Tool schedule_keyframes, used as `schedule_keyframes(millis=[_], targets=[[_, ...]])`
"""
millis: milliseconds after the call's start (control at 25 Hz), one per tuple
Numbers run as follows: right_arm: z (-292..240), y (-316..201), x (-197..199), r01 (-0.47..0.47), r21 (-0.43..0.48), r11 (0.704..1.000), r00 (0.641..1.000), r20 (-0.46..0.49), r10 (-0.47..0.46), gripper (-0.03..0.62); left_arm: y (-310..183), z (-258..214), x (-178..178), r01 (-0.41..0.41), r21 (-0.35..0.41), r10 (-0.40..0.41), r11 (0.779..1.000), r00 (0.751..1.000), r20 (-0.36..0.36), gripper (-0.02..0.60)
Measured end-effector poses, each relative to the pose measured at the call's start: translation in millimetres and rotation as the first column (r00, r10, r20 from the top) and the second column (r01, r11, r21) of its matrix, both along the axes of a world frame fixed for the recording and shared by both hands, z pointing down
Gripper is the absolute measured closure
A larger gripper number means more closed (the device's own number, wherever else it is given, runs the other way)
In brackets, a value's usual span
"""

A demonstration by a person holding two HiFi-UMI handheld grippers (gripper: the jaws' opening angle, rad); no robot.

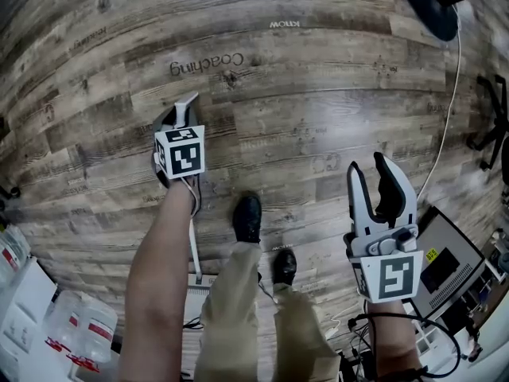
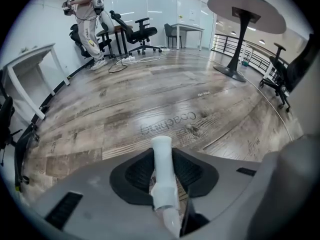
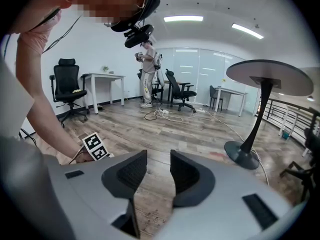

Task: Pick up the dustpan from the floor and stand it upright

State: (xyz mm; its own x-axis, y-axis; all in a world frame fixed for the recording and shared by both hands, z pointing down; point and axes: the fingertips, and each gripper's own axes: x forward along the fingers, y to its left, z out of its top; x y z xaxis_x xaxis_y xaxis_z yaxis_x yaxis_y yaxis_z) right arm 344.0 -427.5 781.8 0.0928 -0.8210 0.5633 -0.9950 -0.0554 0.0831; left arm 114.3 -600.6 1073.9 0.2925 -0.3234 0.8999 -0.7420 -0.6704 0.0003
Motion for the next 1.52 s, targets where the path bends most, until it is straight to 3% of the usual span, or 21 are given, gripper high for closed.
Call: schedule_keyframes(millis=[480, 720, 920, 1160, 1520], targets=[[-70, -2, -37, 0.061, 0.060, 0.996, 0.997, 0.041, -0.064, 0.448, 26, -116, -9, 0.031, 0.111, -0.019, 0.993, 0.994, -0.107, 0.472], [-131, -11, -53, 0.119, 0.151, 0.981, 0.991, 0.045, -0.127, 0.454, 40, -195, -30, 0.042, 0.211, -0.011, 0.977, 0.989, -0.148, 0.472], [-187, 14, -62, 0.148, 0.174, 0.974, 0.989, -0.002, -0.150, 0.457, 74, -263, -55, 0.068, 0.252, -0.026, 0.965, 0.986, -0.167, 0.474], [-246, 45, -69, 0.175, 0.244, 0.954, 0.984, -0.011, -0.178, 0.467, 110, -336, -74, 0.092, 0.332, -0.022, 0.939, 0.978, -0.208, 0.474], [-339, 95, -84, 0.239, 0.382, 0.893, 0.970, -0.050, -0.239, 0.470, 201, -446, -115, 0.141, 0.440, -0.013, 0.887, 0.960, -0.280, 0.476]])
